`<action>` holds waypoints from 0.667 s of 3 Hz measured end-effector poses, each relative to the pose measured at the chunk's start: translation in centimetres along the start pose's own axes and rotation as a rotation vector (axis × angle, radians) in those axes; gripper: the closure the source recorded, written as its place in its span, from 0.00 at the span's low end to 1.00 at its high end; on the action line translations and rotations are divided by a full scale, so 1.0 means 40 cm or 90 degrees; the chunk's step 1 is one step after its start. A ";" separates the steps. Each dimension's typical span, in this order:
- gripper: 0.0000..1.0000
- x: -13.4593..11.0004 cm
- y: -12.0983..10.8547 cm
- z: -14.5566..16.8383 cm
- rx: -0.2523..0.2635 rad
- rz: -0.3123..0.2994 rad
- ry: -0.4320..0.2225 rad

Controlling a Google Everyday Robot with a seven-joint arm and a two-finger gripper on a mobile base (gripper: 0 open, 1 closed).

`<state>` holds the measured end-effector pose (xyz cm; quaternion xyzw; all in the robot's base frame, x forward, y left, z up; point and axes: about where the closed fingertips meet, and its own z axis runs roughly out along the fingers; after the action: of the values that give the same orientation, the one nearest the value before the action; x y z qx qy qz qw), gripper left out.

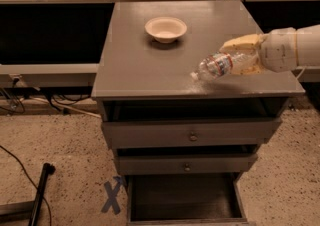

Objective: Pick water bottle from bottom drawer and place on counter

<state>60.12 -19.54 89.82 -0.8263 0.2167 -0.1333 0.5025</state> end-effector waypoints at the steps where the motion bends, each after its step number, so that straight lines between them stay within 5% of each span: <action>1: 0.82 0.016 -0.001 0.055 -0.016 0.019 -0.030; 2: 0.58 0.017 0.011 0.089 -0.029 0.036 -0.058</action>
Offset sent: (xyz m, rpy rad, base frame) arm 0.0256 0.0258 -0.0301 0.0103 0.1571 0.0759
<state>62.18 -17.32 87.78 -0.8361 0.2199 -0.0763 0.4967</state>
